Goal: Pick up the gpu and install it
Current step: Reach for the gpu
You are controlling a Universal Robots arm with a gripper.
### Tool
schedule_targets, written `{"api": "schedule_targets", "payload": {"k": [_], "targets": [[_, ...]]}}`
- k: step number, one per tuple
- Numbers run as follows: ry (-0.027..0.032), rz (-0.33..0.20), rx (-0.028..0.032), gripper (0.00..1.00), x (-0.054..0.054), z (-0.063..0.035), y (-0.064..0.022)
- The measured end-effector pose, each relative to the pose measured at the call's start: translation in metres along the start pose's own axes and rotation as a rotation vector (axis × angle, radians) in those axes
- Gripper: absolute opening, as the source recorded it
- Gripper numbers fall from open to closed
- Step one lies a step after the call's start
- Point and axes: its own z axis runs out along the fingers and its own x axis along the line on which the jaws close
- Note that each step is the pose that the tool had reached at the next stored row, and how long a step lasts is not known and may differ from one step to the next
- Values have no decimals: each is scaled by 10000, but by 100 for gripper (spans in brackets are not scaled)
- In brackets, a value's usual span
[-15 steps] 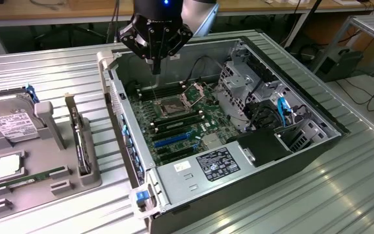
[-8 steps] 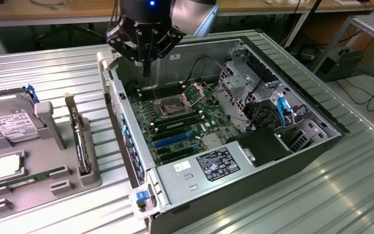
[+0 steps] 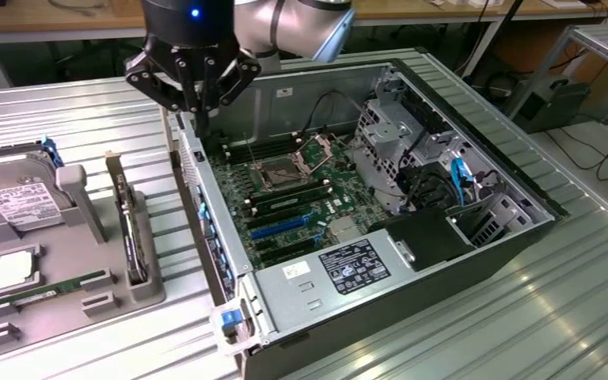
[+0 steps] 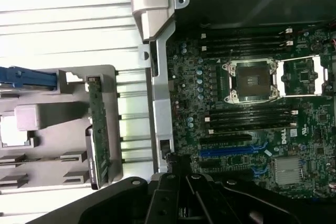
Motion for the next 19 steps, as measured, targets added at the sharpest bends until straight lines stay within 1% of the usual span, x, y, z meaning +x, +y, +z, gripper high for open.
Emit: {"api": "schedule_targets", "payload": {"k": [6,8,12,19], "targets": [[-1,-2,0,11,204,39,-84],[1,-1,1,11,299,60,-119],[0,-2,1,11,449,100,-166],[0,-1,2,11,785,222,-225]]}}
